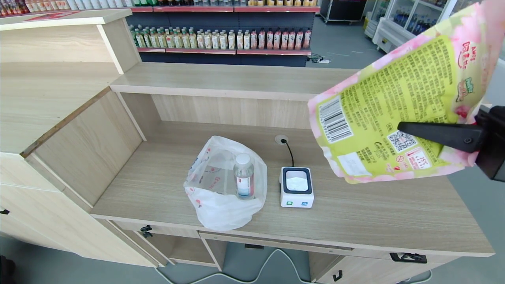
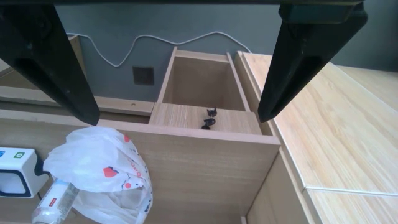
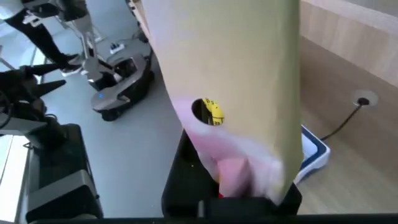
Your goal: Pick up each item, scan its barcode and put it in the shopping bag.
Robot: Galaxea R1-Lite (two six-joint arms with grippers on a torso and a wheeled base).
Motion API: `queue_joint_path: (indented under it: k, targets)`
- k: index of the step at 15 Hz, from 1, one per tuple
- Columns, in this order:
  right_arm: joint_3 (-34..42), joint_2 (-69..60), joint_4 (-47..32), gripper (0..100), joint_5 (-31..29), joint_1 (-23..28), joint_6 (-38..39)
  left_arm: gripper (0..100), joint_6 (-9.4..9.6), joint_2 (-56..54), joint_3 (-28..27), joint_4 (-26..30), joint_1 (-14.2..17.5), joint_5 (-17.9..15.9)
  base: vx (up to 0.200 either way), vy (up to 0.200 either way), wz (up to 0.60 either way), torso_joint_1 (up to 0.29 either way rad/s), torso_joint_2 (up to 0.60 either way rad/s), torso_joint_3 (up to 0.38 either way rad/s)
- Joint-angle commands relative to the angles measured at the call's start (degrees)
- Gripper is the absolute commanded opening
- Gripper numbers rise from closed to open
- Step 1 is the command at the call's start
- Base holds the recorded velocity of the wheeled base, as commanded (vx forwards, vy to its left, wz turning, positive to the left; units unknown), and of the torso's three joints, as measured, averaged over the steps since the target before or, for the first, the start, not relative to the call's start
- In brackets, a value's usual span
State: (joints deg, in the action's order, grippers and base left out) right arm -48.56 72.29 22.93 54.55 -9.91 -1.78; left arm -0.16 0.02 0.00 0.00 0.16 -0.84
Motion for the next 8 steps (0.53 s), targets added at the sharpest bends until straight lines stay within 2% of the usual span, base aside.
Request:
queue_joint_path:
  k: [1,8]
  targets:
    - [-3.9,0.2,-0.1,0,0.1,-6.3,1.1,100,-0.02,0.0,0.0,0.0,0.0,0.0,0.0,0.0,0.0,0.0,0.0,0.0]
    - [-5.4,-0.2,-0.2,0,0.2,-11.6,0.5,100,-0.02,0.0,0.0,0.0,0.0,0.1,0.0,0.0,0.0,0.0,0.0,0.0]
